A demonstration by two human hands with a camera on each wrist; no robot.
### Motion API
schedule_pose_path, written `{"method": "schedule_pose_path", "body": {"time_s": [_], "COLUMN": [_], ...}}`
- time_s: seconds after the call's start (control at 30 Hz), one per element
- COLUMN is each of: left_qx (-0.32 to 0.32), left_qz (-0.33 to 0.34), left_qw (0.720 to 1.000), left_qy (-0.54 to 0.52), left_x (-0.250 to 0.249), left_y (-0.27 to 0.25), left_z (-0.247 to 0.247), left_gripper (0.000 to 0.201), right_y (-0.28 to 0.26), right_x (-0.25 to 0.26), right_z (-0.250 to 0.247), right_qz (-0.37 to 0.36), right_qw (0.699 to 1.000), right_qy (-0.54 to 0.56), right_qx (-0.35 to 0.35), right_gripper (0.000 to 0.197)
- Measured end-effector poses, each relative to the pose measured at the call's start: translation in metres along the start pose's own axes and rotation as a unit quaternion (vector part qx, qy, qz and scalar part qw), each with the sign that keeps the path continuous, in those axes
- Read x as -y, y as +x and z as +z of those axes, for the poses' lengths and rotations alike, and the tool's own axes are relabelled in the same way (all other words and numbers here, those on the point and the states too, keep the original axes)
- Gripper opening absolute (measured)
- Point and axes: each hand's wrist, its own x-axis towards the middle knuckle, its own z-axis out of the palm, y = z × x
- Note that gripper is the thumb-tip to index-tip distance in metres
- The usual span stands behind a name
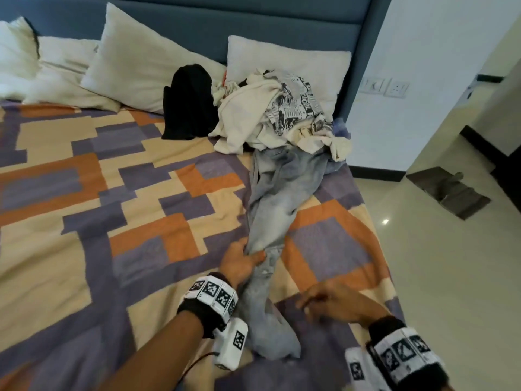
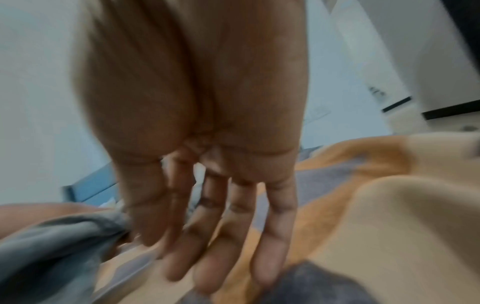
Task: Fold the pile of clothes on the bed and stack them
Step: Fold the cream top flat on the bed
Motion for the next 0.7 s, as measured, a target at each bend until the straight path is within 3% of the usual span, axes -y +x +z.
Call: {"method": "schedule_pose_path", "body": {"time_s": [0.07, 0.13, 0.2, 0.27, 0.4, 0.47, 0.5, 0.57, 0.63, 0.67, 0.7], "left_qx": [-0.013, 0.019, 0.036, -0.005, -0.119, -0.157, -0.164, -0.224, -0.319, -0.318, -0.265], "left_qz": [0.025, 0.053, 0.087, 0.11, 0.13, 0.198, 0.212, 0.139, 0.086, 0.119, 0.163], "left_qw": [1.0, 0.998, 0.994, 0.986, 0.982, 0.965, 0.956, 0.923, 0.864, 0.848, 0.851], "left_qy": [0.014, 0.025, 0.059, 0.122, 0.063, 0.07, 0.116, 0.281, 0.38, 0.407, 0.424], "left_x": [-0.003, -0.009, -0.019, -0.042, -0.123, -0.166, -0.176, -0.181, -0.163, -0.149, -0.133], "left_y": [-0.012, -0.021, -0.023, -0.01, 0.053, 0.094, 0.115, 0.151, 0.174, 0.178, 0.192], "left_z": [-0.007, -0.013, -0.014, -0.017, -0.027, -0.033, -0.035, -0.037, -0.035, -0.032, -0.028], "left_gripper": [0.049, 0.053, 0.053, 0.046, 0.032, 0.044, 0.061, 0.087, 0.079, 0.066, 0.055], "right_y": [-0.014, -0.019, -0.013, 0.001, 0.053, 0.086, 0.102, 0.141, 0.183, 0.2, 0.221], "right_x": [-0.021, -0.023, -0.013, -0.004, 0.007, 0.013, 0.013, 0.006, -0.003, -0.006, -0.01], "right_z": [-0.012, -0.021, -0.028, -0.041, -0.088, -0.121, -0.138, -0.181, -0.225, -0.242, -0.258], "right_qz": [0.083, 0.122, 0.132, 0.134, 0.127, 0.083, 0.061, 0.026, 0.031, 0.044, 0.056], "right_qw": [0.991, 0.978, 0.974, 0.969, 0.978, 0.974, 0.964, 0.921, 0.874, 0.86, 0.853], "right_qy": [0.009, -0.024, 0.043, 0.11, 0.054, 0.059, 0.058, 0.026, 0.003, -0.026, -0.061], "right_qx": [-0.106, -0.166, -0.181, -0.179, -0.155, -0.201, -0.253, -0.388, -0.485, -0.507, -0.515], "right_gripper": [0.025, 0.021, 0.014, 0.009, 0.009, 0.01, 0.009, 0.008, 0.013, 0.014, 0.015]}}
